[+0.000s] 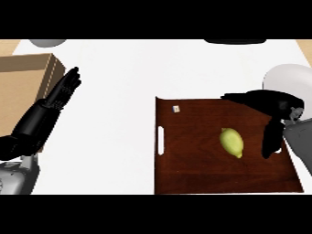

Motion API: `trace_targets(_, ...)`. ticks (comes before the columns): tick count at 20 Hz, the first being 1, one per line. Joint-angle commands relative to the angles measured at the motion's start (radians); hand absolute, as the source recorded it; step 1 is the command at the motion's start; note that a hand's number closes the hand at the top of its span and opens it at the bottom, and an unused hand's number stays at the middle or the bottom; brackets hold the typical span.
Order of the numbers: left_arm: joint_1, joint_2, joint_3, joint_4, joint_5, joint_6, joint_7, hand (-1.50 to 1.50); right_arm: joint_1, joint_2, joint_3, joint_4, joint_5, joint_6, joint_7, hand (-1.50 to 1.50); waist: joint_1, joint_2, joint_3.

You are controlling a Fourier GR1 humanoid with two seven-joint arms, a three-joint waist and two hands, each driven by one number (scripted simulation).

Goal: Pick the lemon from the tray and place it in the plate

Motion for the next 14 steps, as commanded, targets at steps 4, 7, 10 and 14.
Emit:
trace_targets(4,0.037,-0.016,0.027,0.049,-0.013,-0.054,-0.077,0.0,0.07,0.05,0.066,0.06,0.134,-0.053,-0.067,-1.5,-0.001,0.001,0.0)
trace_targets(7,0.042,-0.035,0.029,0.033,-0.037,-0.051,-0.068,0.0,0.073,0.06,0.07,0.094,0.178,-0.052,-0.115,-1.5,-0.001,0.0,0.0)
trace_targets(10,0.037,-0.021,0.067,-0.029,-0.006,-0.07,0.008,0.0,0.073,0.059,0.071,0.133,0.214,-0.048,-0.163,-1.5,0.001,0.0,0.0)
trace_targets(14,-0.073,-0.074,0.042,0.077,-0.071,-0.03,0.001,0.0,0.052,0.081,0.084,0.201,0.266,-0.068,-0.186,-1.5,-0.003,0.002,0.0)
